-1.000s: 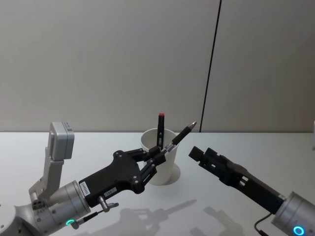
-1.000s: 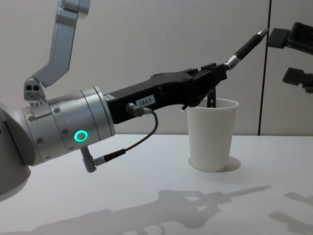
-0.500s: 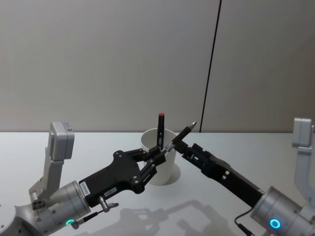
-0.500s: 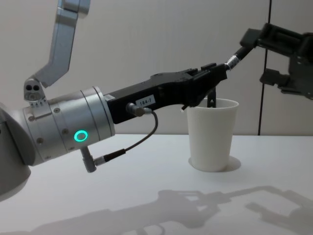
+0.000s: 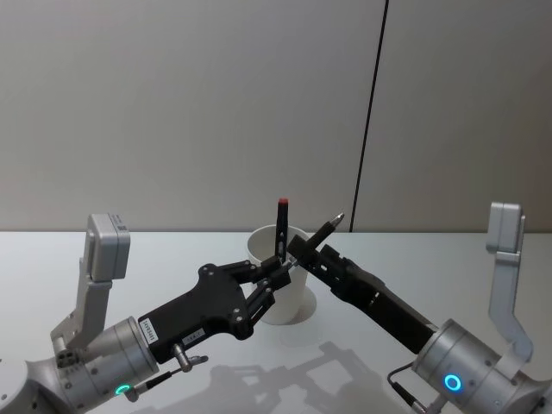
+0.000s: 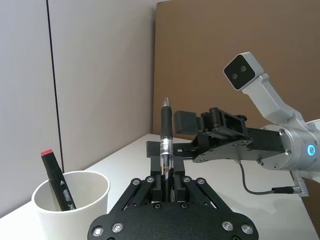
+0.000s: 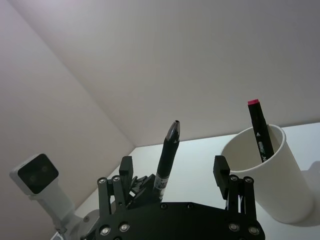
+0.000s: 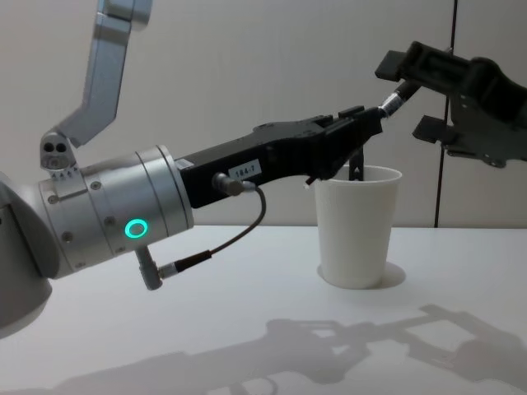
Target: Place the pen into the pen holder.
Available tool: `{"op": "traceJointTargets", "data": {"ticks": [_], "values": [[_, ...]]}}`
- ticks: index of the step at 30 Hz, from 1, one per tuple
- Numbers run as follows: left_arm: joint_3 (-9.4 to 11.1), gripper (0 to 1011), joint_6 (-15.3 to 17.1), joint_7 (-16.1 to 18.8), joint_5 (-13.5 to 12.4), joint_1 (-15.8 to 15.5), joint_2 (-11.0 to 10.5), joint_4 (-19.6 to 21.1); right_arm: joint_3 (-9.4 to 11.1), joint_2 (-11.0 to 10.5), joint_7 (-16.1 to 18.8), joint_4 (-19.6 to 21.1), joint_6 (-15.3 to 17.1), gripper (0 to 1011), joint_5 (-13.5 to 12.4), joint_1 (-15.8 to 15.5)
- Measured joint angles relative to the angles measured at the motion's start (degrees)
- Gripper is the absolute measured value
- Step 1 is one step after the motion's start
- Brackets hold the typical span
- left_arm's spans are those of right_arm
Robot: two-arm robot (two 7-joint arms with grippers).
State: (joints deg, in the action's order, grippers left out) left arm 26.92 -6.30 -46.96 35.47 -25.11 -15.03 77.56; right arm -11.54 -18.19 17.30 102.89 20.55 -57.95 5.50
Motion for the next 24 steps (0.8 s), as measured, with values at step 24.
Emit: {"op": "traceJointTargets", "data": {"ticks": [24], "values": [[0.0, 146, 0.0, 0.0, 0.0, 0.0, 0.0, 0.0, -1.4, 1.9, -1.5, -1.7, -1.6, 1001, -1.7, 1.5]]}}
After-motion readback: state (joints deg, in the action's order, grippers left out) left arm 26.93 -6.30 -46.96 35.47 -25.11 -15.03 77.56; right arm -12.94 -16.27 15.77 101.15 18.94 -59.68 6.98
